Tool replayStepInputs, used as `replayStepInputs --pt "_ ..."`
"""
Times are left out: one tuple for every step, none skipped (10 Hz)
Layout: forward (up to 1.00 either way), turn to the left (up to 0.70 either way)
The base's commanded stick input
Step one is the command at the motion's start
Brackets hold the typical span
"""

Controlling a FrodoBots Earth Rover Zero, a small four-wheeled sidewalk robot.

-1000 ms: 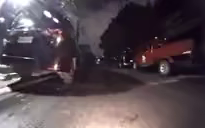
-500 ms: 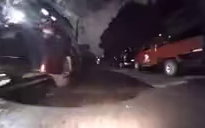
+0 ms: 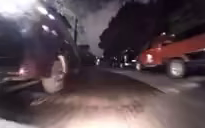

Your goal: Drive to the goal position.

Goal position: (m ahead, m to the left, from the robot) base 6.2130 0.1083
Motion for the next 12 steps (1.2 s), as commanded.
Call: replayStepInputs --pt "0.85 0.00" --pt "0.85 0.00" --pt "0.85 0.00" --pt "0.85 0.00" --pt "0.85 0.00" --pt "0.72 0.00" --pt "0.70 0.00" --pt "0.70 0.00" --pt "0.70 0.00" --pt "0.70 0.00" --pt "0.70 0.00" --pt "0.70 0.00"
